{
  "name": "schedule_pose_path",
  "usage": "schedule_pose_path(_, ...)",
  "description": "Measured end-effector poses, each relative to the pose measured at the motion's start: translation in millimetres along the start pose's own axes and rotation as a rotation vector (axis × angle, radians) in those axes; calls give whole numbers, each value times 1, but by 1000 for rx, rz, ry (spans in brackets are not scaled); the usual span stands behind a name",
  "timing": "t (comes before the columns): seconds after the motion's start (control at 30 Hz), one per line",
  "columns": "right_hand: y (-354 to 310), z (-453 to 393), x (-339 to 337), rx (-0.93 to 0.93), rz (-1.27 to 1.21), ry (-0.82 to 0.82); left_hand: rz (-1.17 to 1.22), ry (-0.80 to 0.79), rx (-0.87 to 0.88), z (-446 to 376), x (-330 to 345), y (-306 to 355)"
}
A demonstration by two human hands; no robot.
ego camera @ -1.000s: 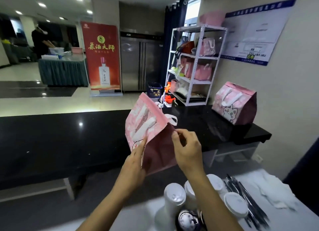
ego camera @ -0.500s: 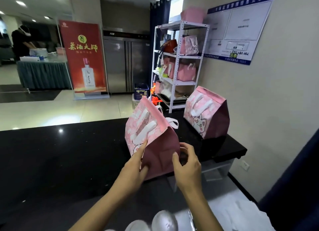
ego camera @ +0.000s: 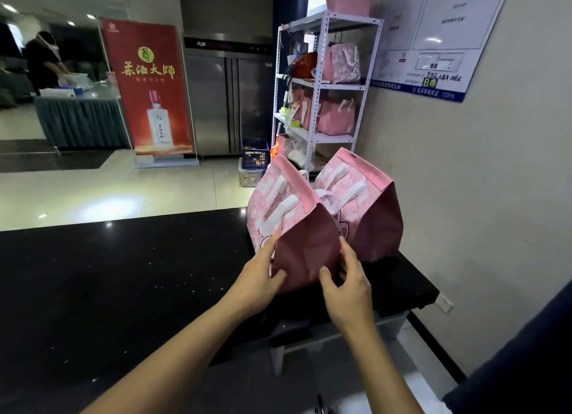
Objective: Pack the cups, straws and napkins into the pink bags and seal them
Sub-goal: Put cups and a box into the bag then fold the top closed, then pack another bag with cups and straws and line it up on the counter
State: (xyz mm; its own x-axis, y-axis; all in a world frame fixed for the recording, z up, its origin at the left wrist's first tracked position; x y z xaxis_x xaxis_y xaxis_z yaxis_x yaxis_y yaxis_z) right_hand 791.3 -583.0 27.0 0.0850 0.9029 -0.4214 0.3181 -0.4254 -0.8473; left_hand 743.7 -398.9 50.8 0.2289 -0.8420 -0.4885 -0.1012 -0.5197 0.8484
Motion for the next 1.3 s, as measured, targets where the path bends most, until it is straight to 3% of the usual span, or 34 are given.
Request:
schedule_pose_path(0.33,20,-10,2,6,12,-6,-2,39,6,-17,12,-8)
schedule_pose_path(0.4,20,-3,5,4,15,9,-139,48,0,-2,8,-9)
schedule_pose_path(0.53,14,20,12,-29,86,-52,-639,-13,30,43,-3,-12)
schedule_pose_path(0.67,-8,63,30,-197,199,-138,-864,-23,2,100,-22,-25)
schedule_pose_path(0.93,-60,191,94,-407,287,-335,-972,132,-17,244,-88,-51)
schedule_pose_path(1.3,-162,367,204,-587,216,-581,-943,341,-384,473,-214,-77)
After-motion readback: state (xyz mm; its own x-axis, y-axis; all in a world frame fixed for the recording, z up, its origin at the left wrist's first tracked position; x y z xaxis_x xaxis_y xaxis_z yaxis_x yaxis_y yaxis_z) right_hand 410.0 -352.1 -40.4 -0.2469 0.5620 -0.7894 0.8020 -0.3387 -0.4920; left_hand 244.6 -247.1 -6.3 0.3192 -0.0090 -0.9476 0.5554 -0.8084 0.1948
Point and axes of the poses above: each hand's wrist, its own z-axis away from the middle knuckle, its own x-axis out of the palm, y = z × x, the point moved 1 cm from there along -z, towards the middle knuckle, and after that the axes turned 3 degrees about z, right-handed, at the moved point
